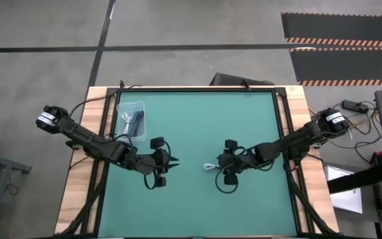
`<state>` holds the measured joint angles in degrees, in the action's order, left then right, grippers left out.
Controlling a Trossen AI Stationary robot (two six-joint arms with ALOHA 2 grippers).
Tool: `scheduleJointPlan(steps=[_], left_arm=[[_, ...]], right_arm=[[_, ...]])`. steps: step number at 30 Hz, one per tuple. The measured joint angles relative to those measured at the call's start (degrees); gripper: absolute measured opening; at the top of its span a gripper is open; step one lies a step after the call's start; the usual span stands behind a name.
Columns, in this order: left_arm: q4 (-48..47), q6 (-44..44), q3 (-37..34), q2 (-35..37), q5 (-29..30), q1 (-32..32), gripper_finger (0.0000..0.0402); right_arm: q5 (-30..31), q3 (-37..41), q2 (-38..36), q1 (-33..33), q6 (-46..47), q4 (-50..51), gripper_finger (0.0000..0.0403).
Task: Pick and place USB-C Cables
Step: Put the light blue charger cable into the transparent bin
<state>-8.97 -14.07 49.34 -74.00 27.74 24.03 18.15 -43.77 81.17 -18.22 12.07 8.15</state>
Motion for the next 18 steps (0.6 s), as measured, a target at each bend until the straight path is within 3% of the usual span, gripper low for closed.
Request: scheduleJointPlan(steps=[8, 18], left_arm=[[1.14, 0.96, 0.0, 0.0, 0.0, 0.0, 0.0057], [1.07, 1.05, -0.04, 0.0, 0.0, 0.0, 0.0057]], right_arm=[[0.0, 0.84, 0.67, 0.0, -0.43, -4.25, 0.0191], [-0.09, 1.53, 9.71, 0.0, -1.44, -9.2, 0.0189]])
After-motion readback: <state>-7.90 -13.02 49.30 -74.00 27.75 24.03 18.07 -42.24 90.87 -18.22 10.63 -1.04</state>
